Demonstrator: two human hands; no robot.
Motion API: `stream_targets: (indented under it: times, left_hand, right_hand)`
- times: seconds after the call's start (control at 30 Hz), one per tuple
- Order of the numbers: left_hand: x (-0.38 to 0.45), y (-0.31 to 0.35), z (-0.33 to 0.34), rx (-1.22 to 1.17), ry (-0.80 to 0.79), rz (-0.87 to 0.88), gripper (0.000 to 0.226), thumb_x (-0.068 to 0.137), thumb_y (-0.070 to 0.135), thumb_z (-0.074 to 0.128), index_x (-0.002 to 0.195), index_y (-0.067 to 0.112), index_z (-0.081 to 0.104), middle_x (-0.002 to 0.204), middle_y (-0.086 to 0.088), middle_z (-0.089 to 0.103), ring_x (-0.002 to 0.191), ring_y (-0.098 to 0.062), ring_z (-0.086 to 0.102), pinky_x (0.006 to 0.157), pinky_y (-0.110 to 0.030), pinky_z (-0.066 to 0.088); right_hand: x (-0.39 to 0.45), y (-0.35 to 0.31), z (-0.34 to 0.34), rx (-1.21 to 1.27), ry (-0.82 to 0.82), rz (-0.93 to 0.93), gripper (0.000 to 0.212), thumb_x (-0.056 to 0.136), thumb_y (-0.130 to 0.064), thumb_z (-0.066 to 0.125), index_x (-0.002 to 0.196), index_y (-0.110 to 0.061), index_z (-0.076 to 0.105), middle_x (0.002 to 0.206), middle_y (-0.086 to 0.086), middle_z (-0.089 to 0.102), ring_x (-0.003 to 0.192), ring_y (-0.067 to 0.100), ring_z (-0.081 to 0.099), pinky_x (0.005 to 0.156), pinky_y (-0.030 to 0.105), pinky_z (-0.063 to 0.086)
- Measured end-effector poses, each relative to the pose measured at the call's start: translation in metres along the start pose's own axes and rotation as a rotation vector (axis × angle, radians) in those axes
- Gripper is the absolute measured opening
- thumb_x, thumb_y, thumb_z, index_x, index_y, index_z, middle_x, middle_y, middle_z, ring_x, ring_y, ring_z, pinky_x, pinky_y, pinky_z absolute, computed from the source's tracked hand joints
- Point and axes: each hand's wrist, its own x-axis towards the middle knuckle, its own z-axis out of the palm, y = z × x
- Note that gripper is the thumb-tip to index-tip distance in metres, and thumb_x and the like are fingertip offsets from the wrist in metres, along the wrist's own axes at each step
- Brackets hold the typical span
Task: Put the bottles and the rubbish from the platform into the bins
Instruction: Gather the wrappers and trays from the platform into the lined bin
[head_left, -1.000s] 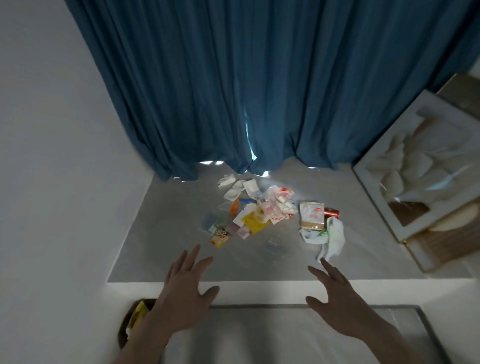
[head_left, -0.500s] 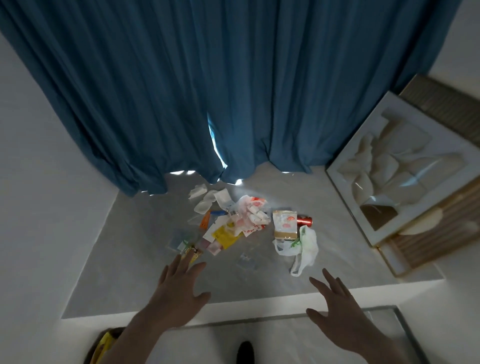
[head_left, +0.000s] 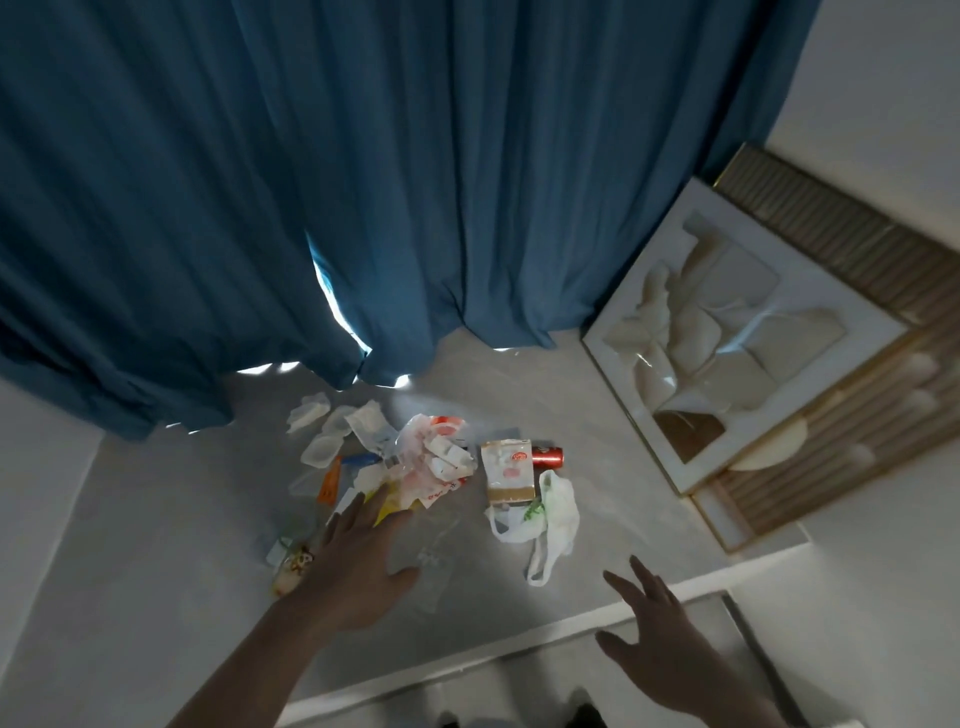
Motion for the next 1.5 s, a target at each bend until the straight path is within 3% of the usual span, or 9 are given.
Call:
stream_targets:
  times: [0.13,0.3,0.53,0.8,1.03,1.23,1.3,1.4,1.5]
  left_hand:
    - [0.026,0.01,0.0,-0.01,-0.006,-0.025,0.078,0.091,0.062,0.054,0.157,0.042,0.019,0.169,0.008,-0.009,0.156,-0.024,-0.004,0.125,-0.045,0.012]
    - [0.049,0.022,0.014,-0.065,0.007,-0.156,0.091,0.073,0.078,0.037,0.156,0.044,0.023,0.169,0.007,-0.006,0.156,-0.025,0.0,0.125,-0.046,0.014]
    - [0.06,0.05,0.042,-0.16,-0.017,-0.406,0.079,0.084,0.07,0.051,0.155,0.042,0.028,0.17,0.007,-0.002,0.156,-0.025,0.004,0.125,-0.045,0.016]
    - [0.061,0.091,0.071,-0.291,-0.043,-0.545,0.07,0.093,0.057,0.057,0.155,0.041,0.028,0.17,0.008,-0.003,0.157,-0.022,-0.001,0.126,-0.044,0.013]
    - [0.074,0.066,0.114,-0.288,-0.206,-0.61,0.067,0.093,0.056,0.056,0.154,0.039,0.033,0.17,0.006,0.001,0.156,-0.023,0.007,0.123,-0.044,0.02]
    - [0.139,0.031,0.174,-0.368,-0.319,-0.644,0.059,0.094,0.043,0.059,0.149,0.032,0.042,0.168,0.001,0.008,0.152,-0.027,0.017,0.118,-0.041,0.033]
    - [0.165,0.017,0.2,-0.419,-0.321,-0.696,0.056,0.092,0.04,0.061,0.146,0.03,0.046,0.167,0.0,0.013,0.149,-0.027,0.023,0.116,-0.039,0.037]
    - [0.206,-0.008,0.241,-0.482,-0.267,-0.794,0.062,0.089,0.036,0.063,0.147,0.028,0.042,0.163,0.001,0.018,0.142,-0.027,0.032,0.108,-0.038,0.044]
    - [0.243,-0.034,0.283,-0.475,-0.194,-0.83,0.074,0.088,0.035,0.065,0.153,0.024,0.033,0.161,0.0,0.02,0.14,-0.031,0.033,0.107,-0.043,0.046]
  right_hand:
    - [0.036,0.008,-0.014,-0.01,-0.061,-0.015,0.078,0.092,-0.053,0.059,0.157,-0.041,0.018,0.168,-0.009,-0.011,0.156,0.023,-0.003,0.124,0.044,0.018]
    - [0.098,0.022,-0.047,-0.06,-0.145,-0.043,0.079,0.092,-0.054,0.058,0.158,-0.04,0.017,0.168,-0.009,-0.008,0.156,0.023,0.002,0.123,0.043,0.02]
    - [0.184,0.048,-0.079,-0.18,-0.274,-0.127,0.078,0.094,-0.051,0.058,0.159,-0.034,0.019,0.169,-0.005,-0.004,0.154,0.023,0.015,0.122,0.038,0.024]
    - [0.263,0.066,-0.065,-0.353,-0.416,-0.194,0.08,0.092,-0.05,0.057,0.159,-0.027,0.019,0.168,0.004,0.003,0.151,0.029,0.024,0.12,0.037,0.029]
    - [0.303,0.075,-0.025,-0.36,-0.458,-0.137,0.081,0.092,-0.042,0.057,0.16,-0.025,0.014,0.166,0.007,0.005,0.149,0.03,0.026,0.118,0.038,0.031]
    - [0.356,0.09,0.033,-0.287,-0.396,-0.127,0.1,0.085,-0.057,0.061,0.158,-0.024,0.001,0.164,0.01,0.009,0.145,0.032,0.031,0.113,0.044,0.037]
    - [0.371,0.086,0.05,-0.208,-0.336,-0.104,0.113,0.078,-0.061,0.069,0.159,-0.021,0.001,0.161,0.011,0.018,0.141,0.033,0.037,0.11,0.045,0.04]
    - [0.399,0.08,0.081,0.046,-0.202,0.092,0.124,0.066,-0.049,0.085,0.158,-0.02,0.007,0.151,0.013,0.037,0.132,0.035,0.047,0.106,0.046,0.045]
    - [0.428,0.081,0.119,0.149,-0.095,0.268,0.128,0.064,-0.05,0.089,0.157,-0.02,0.008,0.147,0.018,0.04,0.129,0.041,0.048,0.103,0.049,0.046]
